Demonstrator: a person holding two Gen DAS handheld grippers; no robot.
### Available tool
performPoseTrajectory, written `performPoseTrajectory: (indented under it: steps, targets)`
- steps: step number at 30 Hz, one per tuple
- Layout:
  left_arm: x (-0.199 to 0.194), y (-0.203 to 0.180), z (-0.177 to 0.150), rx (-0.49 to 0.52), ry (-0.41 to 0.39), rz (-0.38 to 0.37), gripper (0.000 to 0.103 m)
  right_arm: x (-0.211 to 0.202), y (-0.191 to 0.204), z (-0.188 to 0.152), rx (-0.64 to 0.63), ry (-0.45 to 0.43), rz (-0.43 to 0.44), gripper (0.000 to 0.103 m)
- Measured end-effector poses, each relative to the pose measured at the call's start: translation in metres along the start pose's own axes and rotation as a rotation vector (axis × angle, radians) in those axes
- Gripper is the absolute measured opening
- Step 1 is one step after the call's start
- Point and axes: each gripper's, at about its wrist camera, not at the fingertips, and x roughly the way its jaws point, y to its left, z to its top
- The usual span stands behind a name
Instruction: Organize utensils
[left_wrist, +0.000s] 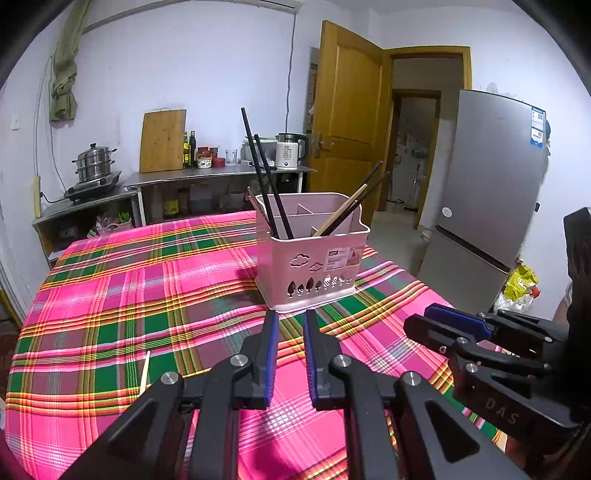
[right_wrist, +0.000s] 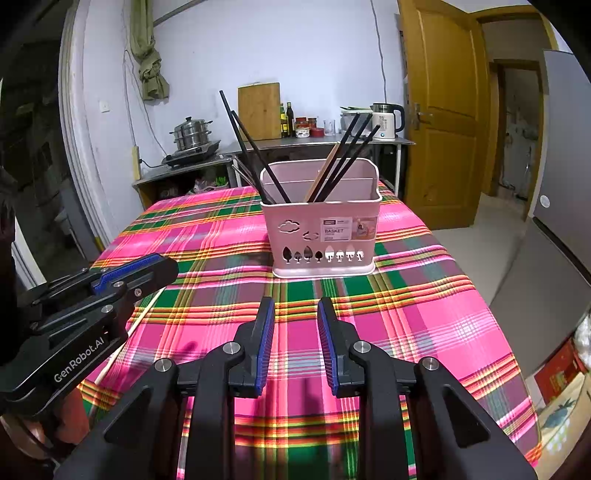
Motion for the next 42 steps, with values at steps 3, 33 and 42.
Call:
performPoseTrajectory:
  steps: [3, 33, 42]
  targets:
    - [-0.0003, 0.0003, 0.0000, 0.000, -0.001, -0.001, 0.013, 0.0003, 0.0004, -0.0002, 0.000, 0.000, 0.000, 0.025]
    - [0.0032, -0.0001, -0.0028, -0.005, 0.011, -0.011, 0.013, 0.0009, 0.0009, 0.0002, -0.002, 0.000, 0.000, 0.025]
    - [0.0074, 0.0001, -0.0046, 0.002, 0.031, -0.005, 0.013, 0.0029, 0.0001, 0.0001, -0.001, 0.003, 0.002, 0.025]
